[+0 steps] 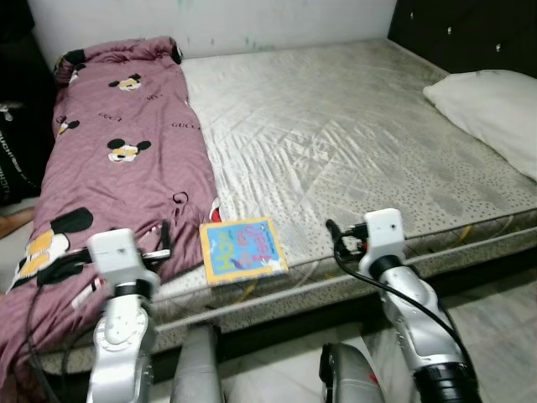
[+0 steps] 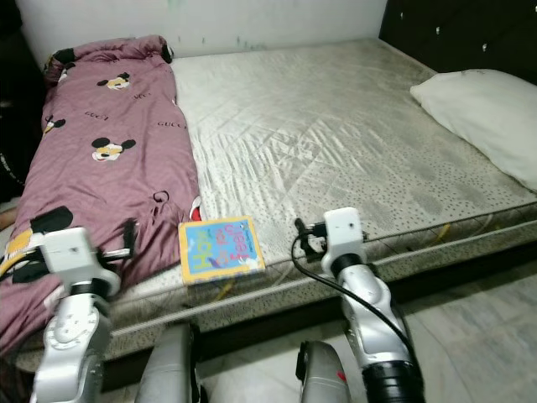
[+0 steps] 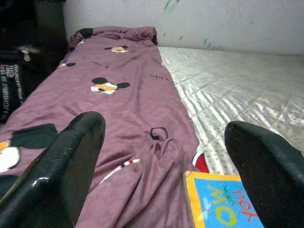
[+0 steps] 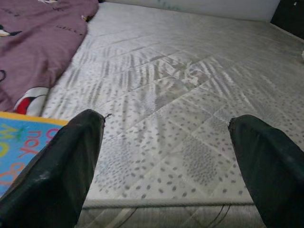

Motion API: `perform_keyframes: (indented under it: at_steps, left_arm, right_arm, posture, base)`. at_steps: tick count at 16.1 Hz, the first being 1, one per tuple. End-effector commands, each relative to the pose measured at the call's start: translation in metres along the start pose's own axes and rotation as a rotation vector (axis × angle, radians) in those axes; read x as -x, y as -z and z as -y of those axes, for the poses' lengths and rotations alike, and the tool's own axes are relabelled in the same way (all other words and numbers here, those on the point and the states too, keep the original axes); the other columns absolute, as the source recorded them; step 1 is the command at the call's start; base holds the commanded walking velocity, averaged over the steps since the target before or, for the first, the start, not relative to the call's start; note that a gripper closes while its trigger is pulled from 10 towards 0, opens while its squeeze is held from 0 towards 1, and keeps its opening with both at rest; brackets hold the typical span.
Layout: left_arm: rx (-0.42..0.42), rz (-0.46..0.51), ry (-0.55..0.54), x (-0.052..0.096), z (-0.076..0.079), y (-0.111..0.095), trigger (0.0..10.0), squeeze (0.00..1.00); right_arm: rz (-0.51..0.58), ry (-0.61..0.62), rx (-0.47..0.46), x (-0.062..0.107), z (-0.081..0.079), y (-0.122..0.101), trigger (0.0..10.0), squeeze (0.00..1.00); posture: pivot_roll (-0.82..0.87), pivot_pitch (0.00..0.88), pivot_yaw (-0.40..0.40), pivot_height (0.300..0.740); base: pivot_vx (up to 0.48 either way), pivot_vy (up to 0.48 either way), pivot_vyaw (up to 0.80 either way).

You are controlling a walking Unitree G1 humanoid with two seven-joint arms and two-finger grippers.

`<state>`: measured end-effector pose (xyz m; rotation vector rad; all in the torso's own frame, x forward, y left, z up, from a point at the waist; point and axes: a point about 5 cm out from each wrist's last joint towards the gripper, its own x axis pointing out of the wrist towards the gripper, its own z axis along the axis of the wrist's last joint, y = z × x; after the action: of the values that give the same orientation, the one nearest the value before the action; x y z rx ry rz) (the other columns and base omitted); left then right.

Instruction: Clean up the room

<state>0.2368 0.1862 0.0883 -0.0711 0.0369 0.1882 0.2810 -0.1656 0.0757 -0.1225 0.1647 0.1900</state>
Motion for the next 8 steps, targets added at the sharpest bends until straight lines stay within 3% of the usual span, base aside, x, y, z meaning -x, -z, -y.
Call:
perform_keyframes:
  at_steps: [1,5,8]
  left_arm:
    - [-0.002,0.021,-0.008,-0.0014,-0.004,-0.0052,10.0,0.0]
    - [-0.004,0.01,0.002,-0.0022,-0.0024,-0.0039,10.0,0.0]
    - [-0.004,-0.013,-0.004,-0.0031,-0.0007,-0.0011,10.0,0.0]
  right_arm:
    - [0.026,-0.011,-0.004,-0.0031,-0.0027,-0.0064,10.0,0.0]
    - [0.033,-0.022,0.013,-0.0034,-0.0038,-0.0074,10.0,0.0]
    - [0.031,-0.021,0.008,-0.0032,-0.0037,-0.0071,10.0,0.0]
  posture:
    - [-0.03,0.0,0.011,0.604]
    - [-0.03,0.0,0.012,0.604]
    - [-0.03,0.0,0.013,0.604]
  base:
    - [0.409,0.0,0.0]
    - [0.377,0.0,0.0]
    - [0.0,0.0,0.15]
